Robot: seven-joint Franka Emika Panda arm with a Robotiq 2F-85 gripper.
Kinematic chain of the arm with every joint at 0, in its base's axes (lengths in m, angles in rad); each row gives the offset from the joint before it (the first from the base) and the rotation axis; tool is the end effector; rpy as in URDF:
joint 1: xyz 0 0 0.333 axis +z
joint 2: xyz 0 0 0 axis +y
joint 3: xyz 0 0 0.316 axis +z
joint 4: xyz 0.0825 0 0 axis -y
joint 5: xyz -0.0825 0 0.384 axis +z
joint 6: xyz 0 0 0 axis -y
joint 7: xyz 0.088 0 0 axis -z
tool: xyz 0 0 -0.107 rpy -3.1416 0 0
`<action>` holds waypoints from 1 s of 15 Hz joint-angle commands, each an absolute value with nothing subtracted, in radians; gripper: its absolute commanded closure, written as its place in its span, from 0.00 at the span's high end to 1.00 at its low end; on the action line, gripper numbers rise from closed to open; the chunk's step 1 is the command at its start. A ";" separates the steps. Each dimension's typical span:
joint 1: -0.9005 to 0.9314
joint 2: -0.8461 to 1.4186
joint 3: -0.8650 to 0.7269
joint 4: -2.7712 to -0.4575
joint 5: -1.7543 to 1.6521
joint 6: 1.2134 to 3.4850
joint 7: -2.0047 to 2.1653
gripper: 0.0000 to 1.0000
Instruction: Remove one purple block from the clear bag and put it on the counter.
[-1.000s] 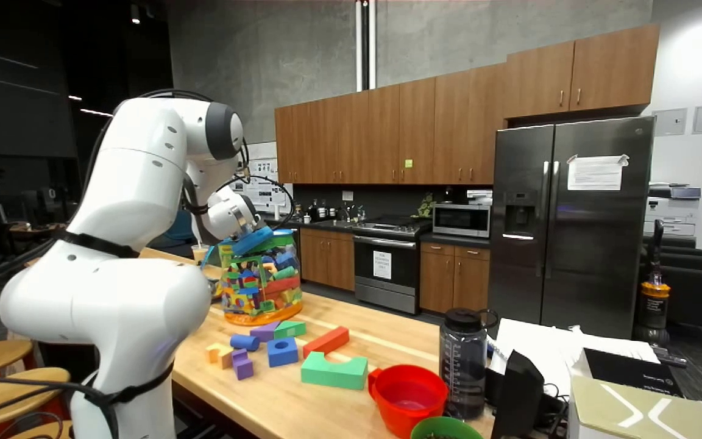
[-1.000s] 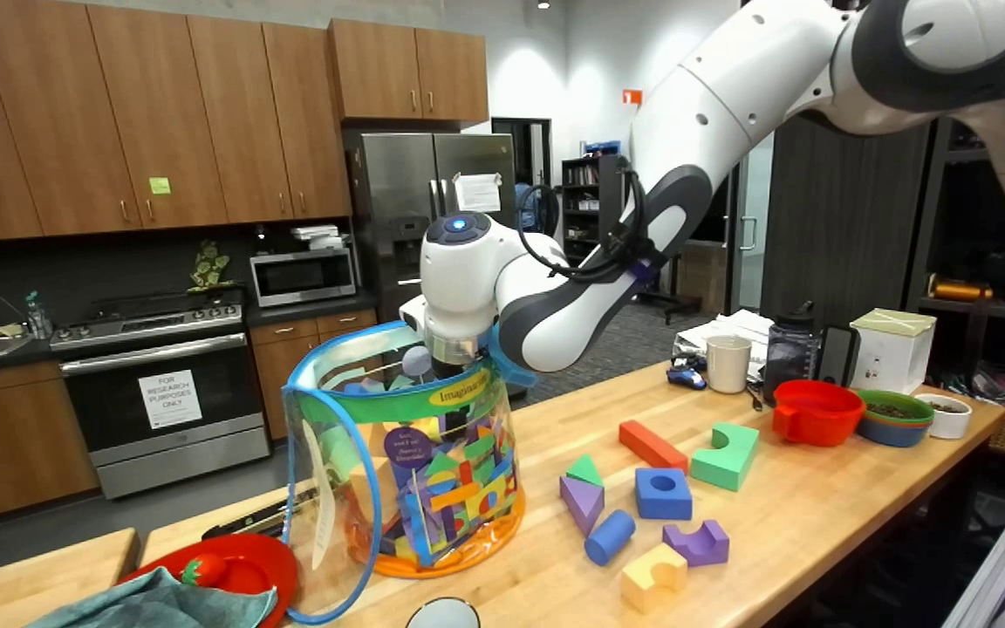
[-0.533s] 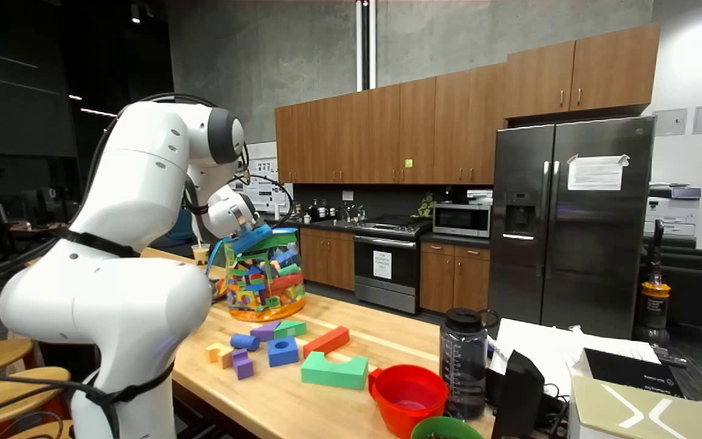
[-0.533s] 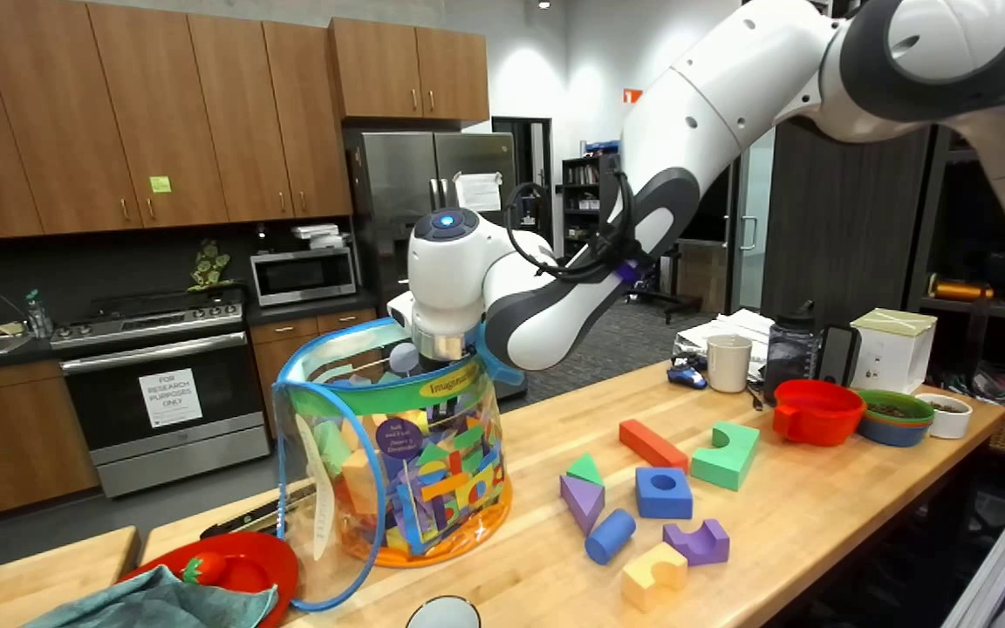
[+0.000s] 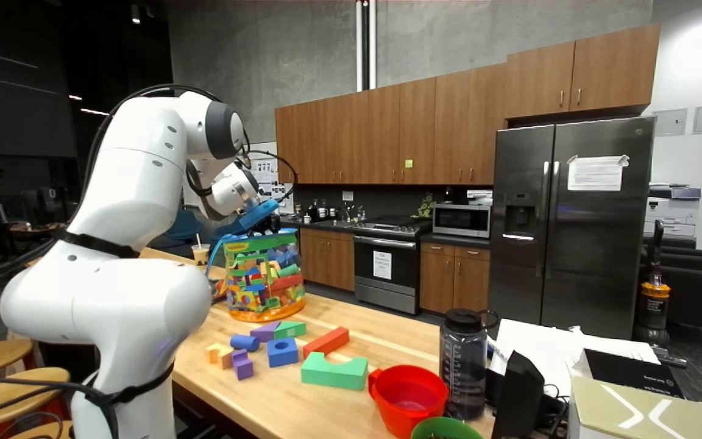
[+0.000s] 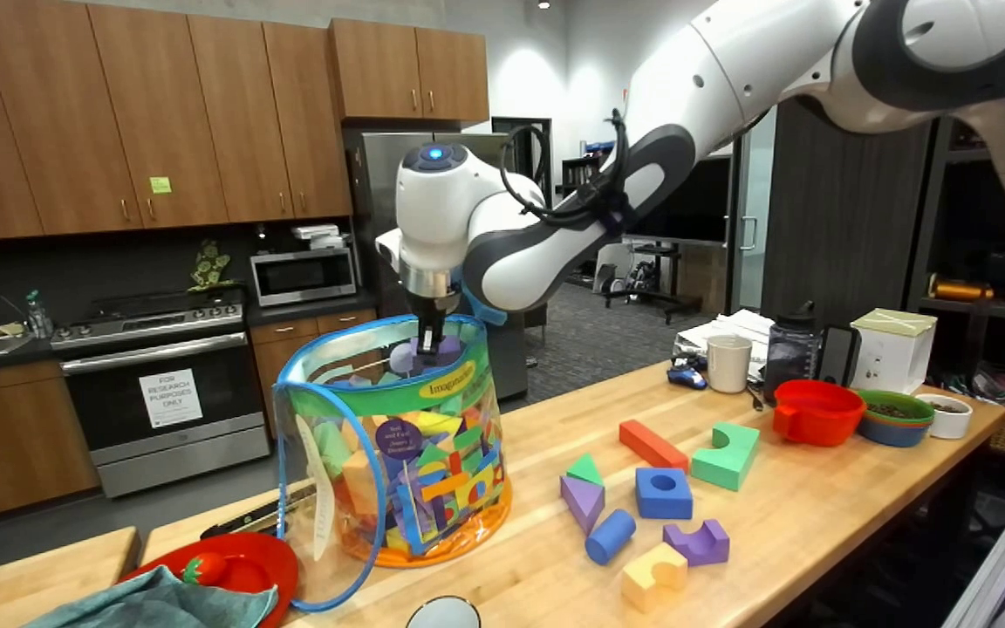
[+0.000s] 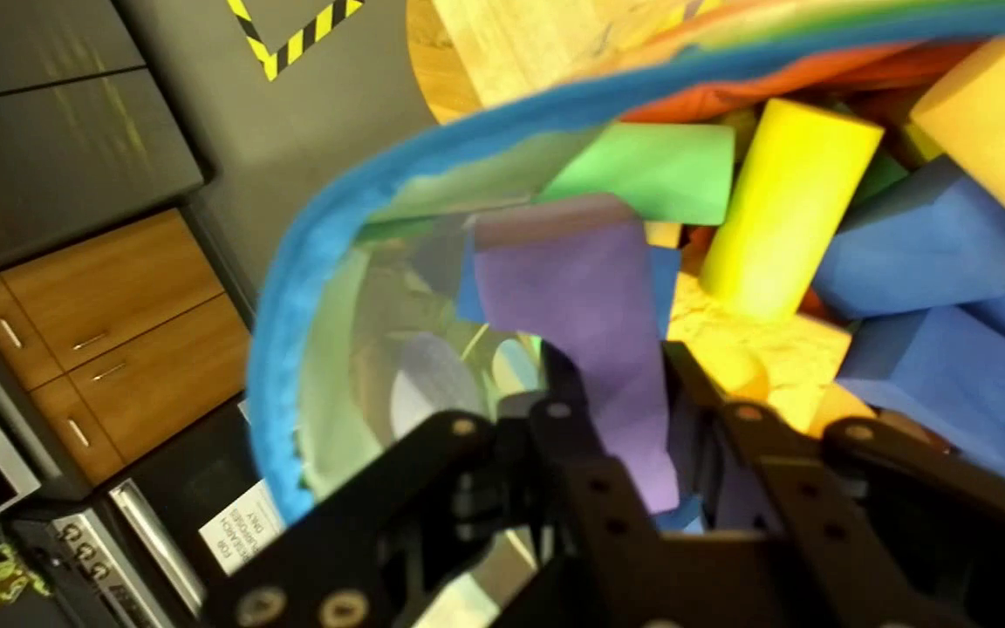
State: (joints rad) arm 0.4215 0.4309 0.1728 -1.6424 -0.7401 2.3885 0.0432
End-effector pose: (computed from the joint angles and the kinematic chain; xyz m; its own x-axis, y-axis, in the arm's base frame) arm 0.5928 0.3740 0.4040 0.4852 0.8499 0.2056 0.6749 -0.5135 0.5299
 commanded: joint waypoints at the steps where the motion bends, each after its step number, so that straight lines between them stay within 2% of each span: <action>1: 0.405 0.359 0.184 -1.603 -0.700 2.299 -0.029 0.07; 9: 0.397 0.299 0.206 -1.379 -0.478 1.874 -0.175 0.07; 15: 0.387 0.223 0.173 -1.442 -0.516 1.772 -0.082 0.07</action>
State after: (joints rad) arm 0.3985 0.2822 0.1886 -1.3684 -0.5071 1.7919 -0.1309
